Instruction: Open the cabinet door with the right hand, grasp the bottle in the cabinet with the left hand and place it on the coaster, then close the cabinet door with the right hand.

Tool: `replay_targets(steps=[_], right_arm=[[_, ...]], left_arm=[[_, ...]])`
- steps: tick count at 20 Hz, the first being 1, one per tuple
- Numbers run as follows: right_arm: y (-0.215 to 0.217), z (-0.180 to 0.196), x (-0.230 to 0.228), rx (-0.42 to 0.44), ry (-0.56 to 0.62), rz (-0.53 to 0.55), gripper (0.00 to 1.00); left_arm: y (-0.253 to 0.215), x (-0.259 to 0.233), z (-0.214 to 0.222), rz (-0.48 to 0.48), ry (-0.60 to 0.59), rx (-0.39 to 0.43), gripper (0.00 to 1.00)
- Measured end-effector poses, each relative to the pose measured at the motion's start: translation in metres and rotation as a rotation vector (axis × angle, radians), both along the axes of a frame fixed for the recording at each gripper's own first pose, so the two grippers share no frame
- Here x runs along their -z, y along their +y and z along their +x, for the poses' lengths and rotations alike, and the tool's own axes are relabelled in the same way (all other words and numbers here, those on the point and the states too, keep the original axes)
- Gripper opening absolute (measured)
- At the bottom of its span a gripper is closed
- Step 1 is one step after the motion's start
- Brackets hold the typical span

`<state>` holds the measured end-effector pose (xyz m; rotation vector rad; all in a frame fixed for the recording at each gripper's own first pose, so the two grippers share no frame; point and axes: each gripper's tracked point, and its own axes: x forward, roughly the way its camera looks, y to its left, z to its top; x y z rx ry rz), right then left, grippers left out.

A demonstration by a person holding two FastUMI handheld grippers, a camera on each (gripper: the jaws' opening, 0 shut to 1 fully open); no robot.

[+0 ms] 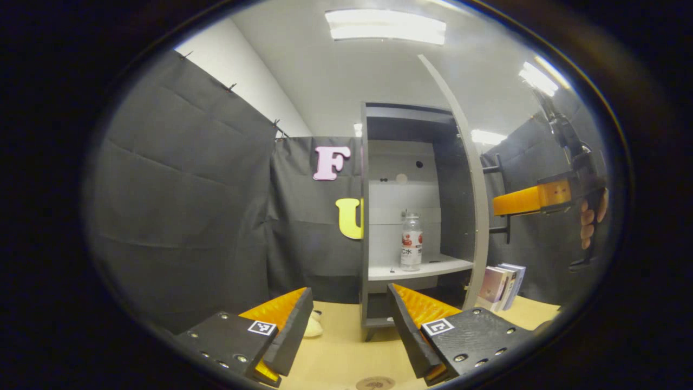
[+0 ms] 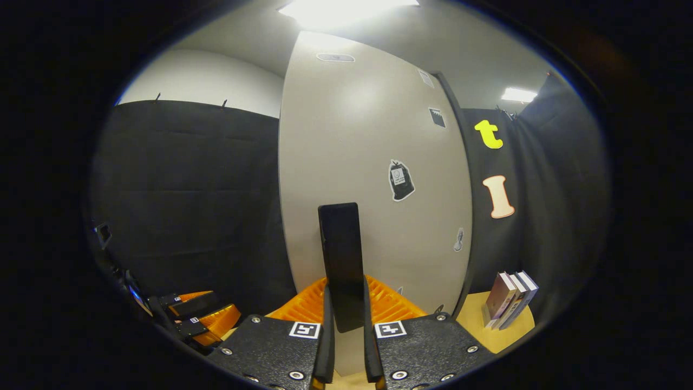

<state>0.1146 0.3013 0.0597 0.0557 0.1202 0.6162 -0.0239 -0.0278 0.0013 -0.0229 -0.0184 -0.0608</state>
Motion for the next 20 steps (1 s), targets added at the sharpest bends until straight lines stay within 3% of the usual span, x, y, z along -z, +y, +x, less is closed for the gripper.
replay_targets(steps=[13, 20], right_arm=[[-0.054, -0.008, -0.003, 0.097, -0.013, -0.010, 0.20], [-0.083, -0.007, 0.001, 0.170, -0.032, -0.046, 0.21]], left_arm=[[-0.040, 0.005, 0.016, -0.023, -0.004, 0.106, 0.78], [-0.059, 0.005, 0.019, -0.030, -0.006, 0.144, 0.86]])
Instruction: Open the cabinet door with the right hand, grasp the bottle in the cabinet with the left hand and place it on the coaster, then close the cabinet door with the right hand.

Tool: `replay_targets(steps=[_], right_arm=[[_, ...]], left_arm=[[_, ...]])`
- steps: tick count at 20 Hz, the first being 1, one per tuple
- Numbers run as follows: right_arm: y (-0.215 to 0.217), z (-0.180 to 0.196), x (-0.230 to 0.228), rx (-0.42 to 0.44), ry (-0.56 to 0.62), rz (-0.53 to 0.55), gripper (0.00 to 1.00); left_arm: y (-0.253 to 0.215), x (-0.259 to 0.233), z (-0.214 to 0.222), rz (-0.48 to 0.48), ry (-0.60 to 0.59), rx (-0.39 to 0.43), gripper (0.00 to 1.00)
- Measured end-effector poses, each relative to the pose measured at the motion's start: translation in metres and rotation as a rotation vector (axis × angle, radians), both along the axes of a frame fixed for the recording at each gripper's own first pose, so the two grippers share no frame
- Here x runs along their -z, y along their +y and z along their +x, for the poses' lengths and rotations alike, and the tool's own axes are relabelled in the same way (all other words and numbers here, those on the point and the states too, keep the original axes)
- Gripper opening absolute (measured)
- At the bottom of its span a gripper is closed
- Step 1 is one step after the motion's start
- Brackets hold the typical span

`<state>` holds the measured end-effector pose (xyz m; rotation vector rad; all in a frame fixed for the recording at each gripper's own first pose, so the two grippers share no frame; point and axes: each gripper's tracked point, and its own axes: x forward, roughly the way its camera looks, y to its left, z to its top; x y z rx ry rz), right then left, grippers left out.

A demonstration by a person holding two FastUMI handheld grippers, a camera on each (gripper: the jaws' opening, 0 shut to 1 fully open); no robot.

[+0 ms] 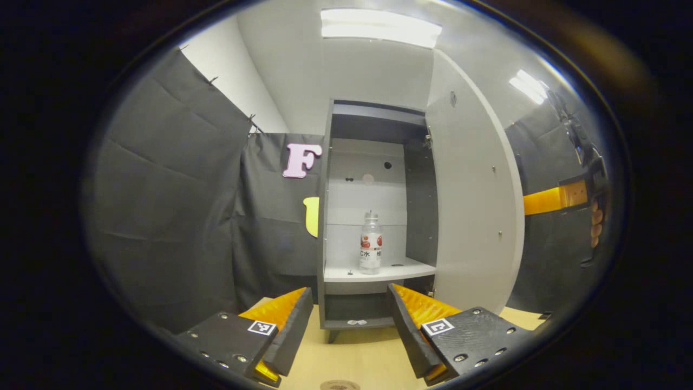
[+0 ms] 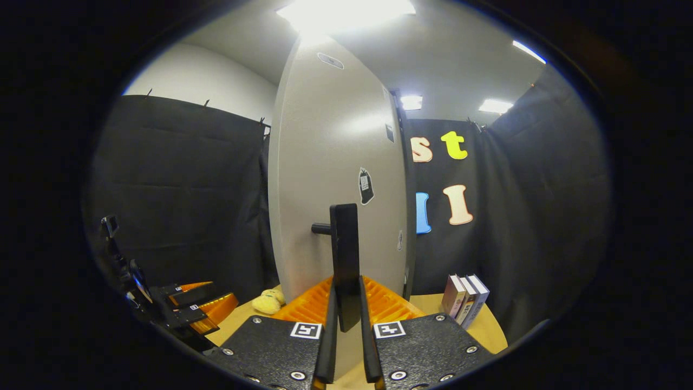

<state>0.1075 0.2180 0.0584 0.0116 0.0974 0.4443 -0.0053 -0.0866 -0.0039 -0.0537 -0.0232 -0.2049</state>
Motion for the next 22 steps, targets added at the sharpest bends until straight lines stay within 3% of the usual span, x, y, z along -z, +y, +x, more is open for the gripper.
replay_targets(steps=[3, 6, 7, 10, 11, 12, 13, 14, 17, 18, 19, 20, 21, 22], right_arm=[[-0.013, 0.000, 0.000, 0.037, -0.003, 0.001, 0.21], [-0.024, 0.002, 0.001, 0.075, -0.002, 0.013, 0.21], [-0.028, 0.000, 0.000, 0.089, -0.003, 0.016, 0.21], [-0.042, 0.001, 0.002, 0.133, -0.010, 0.011, 0.21], [-0.047, 0.001, 0.002, 0.147, -0.013, 0.006, 0.21], [-0.054, 0.001, 0.003, 0.161, -0.015, 0.004, 0.21], [-0.061, 0.000, 0.002, 0.176, -0.017, 0.005, 0.19], [-0.068, 0.001, 0.002, 0.192, -0.018, 0.004, 0.18], [-0.089, 0.011, 0.003, 0.251, -0.022, 0.008, 0.13], [-0.098, 0.009, 0.003, 0.269, -0.022, 0.014, 0.04], [-0.102, 0.009, 0.003, 0.279, -0.021, 0.026, 0.11], [-0.104, 0.007, 0.001, 0.271, -0.016, 0.050, 0.11], [-0.103, 0.004, 0.001, 0.257, -0.011, 0.078, 0.11], [-0.106, 0.003, 0.001, 0.258, -0.012, 0.092, 0.11]], left_arm=[[-0.009, -0.001, -0.003, 0.002, -0.001, 0.019, 0.78], [-0.018, 0.002, 0.000, 0.000, 0.002, 0.038, 0.82], [-0.021, 0.001, 0.002, 0.002, 0.001, 0.043, 0.78], [-0.029, 0.003, 0.003, 0.005, 0.006, 0.058, 0.82], [-0.031, 0.004, 0.003, 0.004, 0.008, 0.063, 0.78], [-0.035, 0.004, 0.004, 0.003, 0.009, 0.068, 0.82], [-0.037, 0.004, 0.005, 0.002, 0.007, 0.071, 0.78], [-0.040, 0.003, 0.006, 0.003, 0.006, 0.076, 0.82], [-0.049, 0.004, 0.013, 0.006, 0.006, 0.091, 0.78], [-0.052, 0.004, 0.014, 0.006, 0.009, 0.096, 0.86], [-0.052, 0.006, 0.015, 0.005, 0.011, 0.100, 0.82], [-0.054, 0.006, 0.018, 0.003, 0.014, 0.103, 0.78], [-0.057, 0.007, 0.022, 0.003, 0.015, 0.107, 0.78], [-0.060, 0.007, 0.026, 0.006, 0.015, 0.110, 0.86]])
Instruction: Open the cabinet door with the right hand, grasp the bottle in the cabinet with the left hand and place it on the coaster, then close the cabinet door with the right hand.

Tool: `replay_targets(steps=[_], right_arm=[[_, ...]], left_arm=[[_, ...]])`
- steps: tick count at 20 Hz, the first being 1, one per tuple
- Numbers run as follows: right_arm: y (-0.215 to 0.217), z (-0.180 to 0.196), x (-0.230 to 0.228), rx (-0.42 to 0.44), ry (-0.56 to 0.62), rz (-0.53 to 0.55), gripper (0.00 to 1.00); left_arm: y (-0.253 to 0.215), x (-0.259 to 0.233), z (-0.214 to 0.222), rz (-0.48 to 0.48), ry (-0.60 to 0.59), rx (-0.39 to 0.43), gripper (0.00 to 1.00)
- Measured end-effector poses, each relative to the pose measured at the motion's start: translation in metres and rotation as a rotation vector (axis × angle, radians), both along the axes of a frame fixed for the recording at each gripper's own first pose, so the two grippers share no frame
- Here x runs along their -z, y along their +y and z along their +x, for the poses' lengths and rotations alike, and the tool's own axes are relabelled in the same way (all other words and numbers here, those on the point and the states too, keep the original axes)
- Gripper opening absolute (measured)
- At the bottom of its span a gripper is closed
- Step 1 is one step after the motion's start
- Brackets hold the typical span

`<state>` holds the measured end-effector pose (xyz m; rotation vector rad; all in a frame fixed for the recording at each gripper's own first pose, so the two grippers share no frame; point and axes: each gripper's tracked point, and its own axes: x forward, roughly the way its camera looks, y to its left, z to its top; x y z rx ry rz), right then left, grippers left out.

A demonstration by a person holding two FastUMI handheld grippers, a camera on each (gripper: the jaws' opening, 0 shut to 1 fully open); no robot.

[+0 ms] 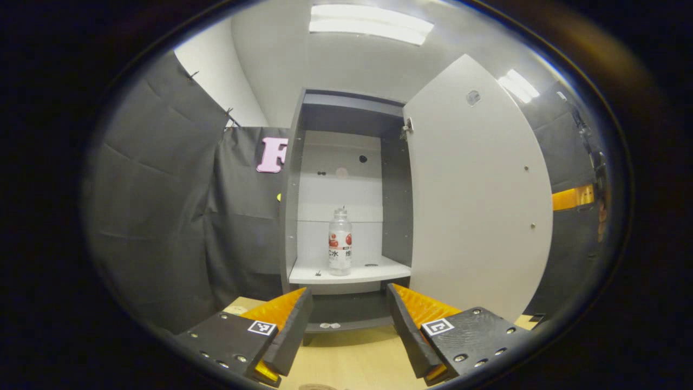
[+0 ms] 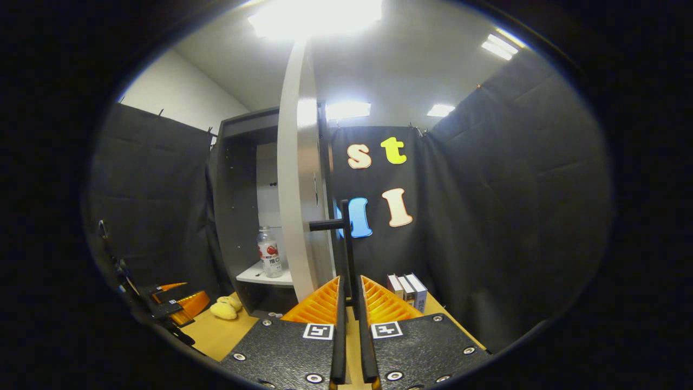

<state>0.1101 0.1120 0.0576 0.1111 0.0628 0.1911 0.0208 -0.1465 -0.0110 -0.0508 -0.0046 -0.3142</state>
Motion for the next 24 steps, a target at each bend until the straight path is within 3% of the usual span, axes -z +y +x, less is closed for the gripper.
replay_targets(steps=[1, 2, 3, 4, 5, 6, 8, 9, 10, 11, 12, 19, 21, 24], right_arm=[[-0.008, -0.002, -0.001, 0.016, -0.006, -0.002, 0.11], [-0.020, -0.003, 0.001, 0.037, -0.012, -0.010, 0.11], [-0.030, -0.006, 0.002, 0.054, -0.016, -0.019, 0.02], [-0.038, -0.007, 0.005, 0.072, -0.015, -0.030, 0.11], [-0.045, -0.011, 0.007, 0.086, -0.012, -0.042, 0.13], [-0.049, -0.013, 0.012, 0.089, -0.008, -0.054, 0.17], [-0.065, -0.018, 0.019, 0.127, -0.006, -0.089, 0.46], [-0.075, -0.020, 0.021, 0.154, -0.012, -0.109, 0.77], [-0.081, -0.022, 0.022, 0.177, -0.019, -0.124, 0.89], [-0.086, -0.025, 0.023, 0.194, -0.022, -0.134, 0.96], [-0.090, -0.028, 0.026, 0.204, -0.021, -0.139, 0.96], [-0.123, -0.037, 0.051, 0.281, 0.040, -0.148, 0.96], [-0.132, -0.038, 0.059, 0.302, 0.057, -0.144, 0.96], [-0.144, -0.036, 0.070, 0.332, 0.081, -0.134, 0.96]], left_arm=[[-0.004, 0.000, 0.008, 0.006, -0.003, 0.000, 0.78], [-0.006, -0.002, 0.013, 0.010, -0.007, -0.001, 0.78], [-0.008, -0.005, 0.016, 0.010, -0.008, 0.001, 0.78], [-0.010, -0.008, 0.021, 0.006, -0.008, 0.003, 0.82], [-0.011, -0.008, 0.030, 0.001, -0.003, 0.005, 0.78], [-0.013, -0.010, 0.038, -0.004, 0.001, 0.007, 0.82], [-0.020, -0.010, 0.054, -0.006, 0.006, 0.011, 0.78], [-0.023, -0.011, 0.060, -0.003, 0.007, 0.015, 0.78], [-0.026, -0.014, 0.068, 0.003, 0.001, 0.017, 0.78], [-0.027, -0.016, 0.077, 0.012, -0.004, 0.017, 0.85], [-0.029, -0.019, 0.086, 0.021, -0.007, 0.017, 0.82], [-0.045, -0.020, 0.156, 0.007, 0.025, 0.012, 0.82], [-0.048, -0.015, 0.173, 0.012, 0.030, 0.008, 0.86], [-0.052, -0.012, 0.202, 0.041, 0.028, -0.006, 0.82]])
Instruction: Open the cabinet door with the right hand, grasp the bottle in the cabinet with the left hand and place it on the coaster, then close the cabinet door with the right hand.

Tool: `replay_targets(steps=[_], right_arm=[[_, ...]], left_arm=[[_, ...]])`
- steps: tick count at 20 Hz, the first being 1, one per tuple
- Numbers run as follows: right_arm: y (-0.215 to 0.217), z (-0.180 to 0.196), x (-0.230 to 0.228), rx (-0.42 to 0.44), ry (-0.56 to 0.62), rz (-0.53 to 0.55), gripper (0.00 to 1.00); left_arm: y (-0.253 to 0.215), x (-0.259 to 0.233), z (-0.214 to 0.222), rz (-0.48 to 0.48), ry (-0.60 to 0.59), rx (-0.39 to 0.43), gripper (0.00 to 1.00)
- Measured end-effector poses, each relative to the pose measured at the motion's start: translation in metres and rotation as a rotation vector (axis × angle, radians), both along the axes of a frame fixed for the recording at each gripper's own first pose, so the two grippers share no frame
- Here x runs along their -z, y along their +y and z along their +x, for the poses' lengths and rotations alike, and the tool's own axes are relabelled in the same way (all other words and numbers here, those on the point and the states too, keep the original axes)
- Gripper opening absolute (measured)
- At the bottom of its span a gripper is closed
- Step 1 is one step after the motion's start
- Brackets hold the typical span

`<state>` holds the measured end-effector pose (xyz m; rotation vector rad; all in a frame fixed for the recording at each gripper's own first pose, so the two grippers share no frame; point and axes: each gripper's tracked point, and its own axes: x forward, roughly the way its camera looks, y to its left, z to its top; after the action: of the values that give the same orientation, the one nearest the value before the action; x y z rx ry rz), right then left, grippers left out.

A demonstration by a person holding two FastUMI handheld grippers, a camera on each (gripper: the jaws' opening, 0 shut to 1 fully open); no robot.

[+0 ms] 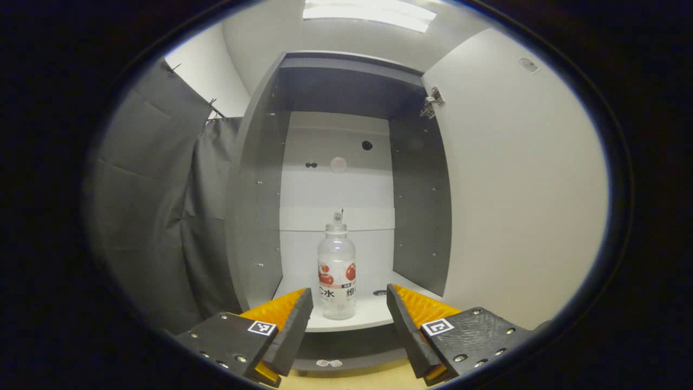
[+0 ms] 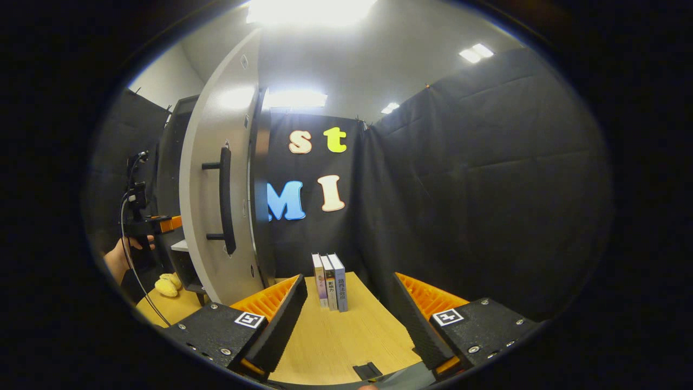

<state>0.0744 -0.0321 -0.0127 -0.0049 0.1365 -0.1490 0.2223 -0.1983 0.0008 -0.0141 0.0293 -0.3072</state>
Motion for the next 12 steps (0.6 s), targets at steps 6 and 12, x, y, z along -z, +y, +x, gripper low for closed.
replay_targets(steps=[6, 12], right_arm=[[-0.016, 0.002, 0.019, 0.048, 0.039, 0.029, 0.96], [-0.018, 0.012, 0.035, 0.054, 0.067, 0.058, 0.96]], left_arm=[[-0.009, 0.018, 0.048, 0.015, 0.025, -0.012, 0.85], [-0.015, 0.027, 0.082, 0.025, 0.060, -0.019, 0.82]])
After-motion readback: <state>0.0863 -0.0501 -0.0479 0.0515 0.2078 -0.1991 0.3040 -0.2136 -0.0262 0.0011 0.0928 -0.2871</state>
